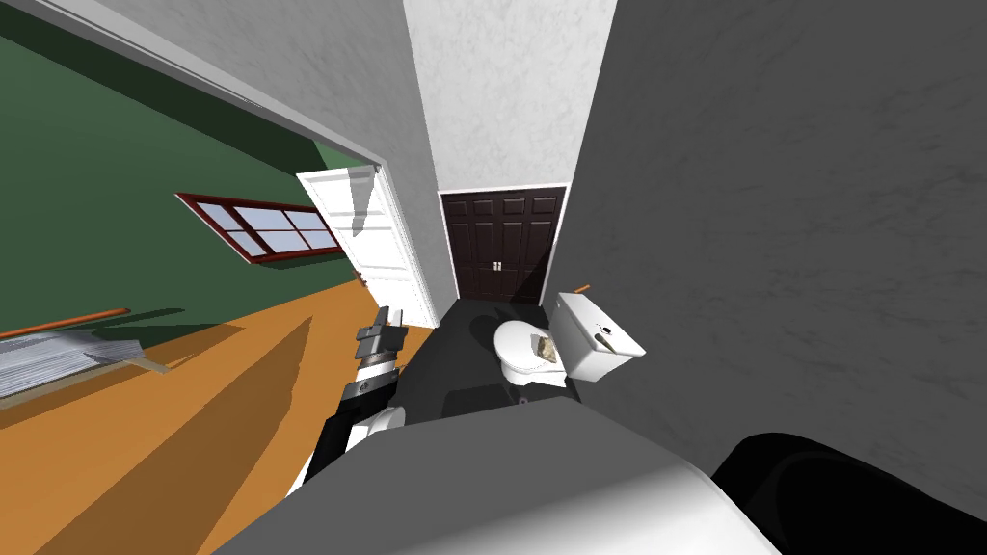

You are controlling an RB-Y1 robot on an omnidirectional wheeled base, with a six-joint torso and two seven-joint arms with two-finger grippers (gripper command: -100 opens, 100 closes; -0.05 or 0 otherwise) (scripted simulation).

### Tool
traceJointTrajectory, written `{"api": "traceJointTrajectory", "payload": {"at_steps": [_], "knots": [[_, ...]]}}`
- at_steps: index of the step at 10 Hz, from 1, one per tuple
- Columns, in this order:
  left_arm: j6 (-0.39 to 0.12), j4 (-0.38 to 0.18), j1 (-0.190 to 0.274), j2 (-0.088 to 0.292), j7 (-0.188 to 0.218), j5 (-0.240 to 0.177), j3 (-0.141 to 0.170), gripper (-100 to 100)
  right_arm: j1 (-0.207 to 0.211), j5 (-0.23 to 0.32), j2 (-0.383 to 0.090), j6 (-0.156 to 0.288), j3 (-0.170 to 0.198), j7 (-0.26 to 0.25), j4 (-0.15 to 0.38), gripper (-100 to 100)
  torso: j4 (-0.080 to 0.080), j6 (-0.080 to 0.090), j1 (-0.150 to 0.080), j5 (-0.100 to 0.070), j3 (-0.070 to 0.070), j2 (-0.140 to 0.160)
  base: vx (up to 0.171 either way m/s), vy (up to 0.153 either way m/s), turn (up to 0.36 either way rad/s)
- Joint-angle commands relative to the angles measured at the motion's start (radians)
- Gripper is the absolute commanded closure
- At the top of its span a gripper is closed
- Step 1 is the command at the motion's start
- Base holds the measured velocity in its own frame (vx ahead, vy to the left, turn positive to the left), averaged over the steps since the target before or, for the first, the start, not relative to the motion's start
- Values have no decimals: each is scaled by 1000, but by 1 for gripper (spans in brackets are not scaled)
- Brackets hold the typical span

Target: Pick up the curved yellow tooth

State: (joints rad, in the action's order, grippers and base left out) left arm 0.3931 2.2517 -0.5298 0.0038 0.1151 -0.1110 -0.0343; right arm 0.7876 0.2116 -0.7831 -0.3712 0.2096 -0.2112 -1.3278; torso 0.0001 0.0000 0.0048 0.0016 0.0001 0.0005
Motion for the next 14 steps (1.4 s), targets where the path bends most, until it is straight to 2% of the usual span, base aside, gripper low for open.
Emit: {"api": "traceJointTrajectory", "payload": {"at_steps": [1,2,3,4,5,6,7,10,11,13,14], "knots": [[0,0,0,0,0,0,0,0,-4,-13,-50,8,10,-14,50,-100,0,0,0,0,0,0,15,106,185],[0,0,0,0,0,0,0,0,-4,-13,-67,8,10,-14,65,-100,0,0,2,0,0,0,21,75,75],[0,0,0,0,0,0,0,0,-4,-23,-100,10,14,-24,107,-100,0,0,0,0,0,0,23,79,110],[0,0,0,0,0,0,0,0,-4,-23,-111,10,14,-24,107,-100,0,0,1,0,0,0,5,53,63],[0,0,0,0,0,0,0,0,-6,-34,-144,12,17,-33,148,-100,0,0,-1,0,0,1,-1,55,156],[0,0,0,0,0,0,0,0,-6,-34,-155,12,17,-33,148,-100,0,0,-1,0,1,1,3,46,57],[0,0,0,0,0,0,0,0,-8,-46,-185,14,20,-42,189,-100,0,0,-2,0,1,1,5,66,115],[0,0,0,0,0,0,0,0,-14,-70,-279,17,25,-61,252,-100,0,1,0,0,0,1,7,80,119],[0,0,0,0,0,0,0,0,-14,-70,-283,17,25,-61,265,-100,0,0,0,0,1,1,8,46,67],[0,0,0,0,0,0,0,0,-20,-92,-348,20,28,-77,333,-100,0,0,-1,0,1,1,17,66,163],[0,0,0,0,0,0,0,0,-20,-92,-362,20,28,-77,333,-100,0,0,0,0,0,0,29,55,58]]}}
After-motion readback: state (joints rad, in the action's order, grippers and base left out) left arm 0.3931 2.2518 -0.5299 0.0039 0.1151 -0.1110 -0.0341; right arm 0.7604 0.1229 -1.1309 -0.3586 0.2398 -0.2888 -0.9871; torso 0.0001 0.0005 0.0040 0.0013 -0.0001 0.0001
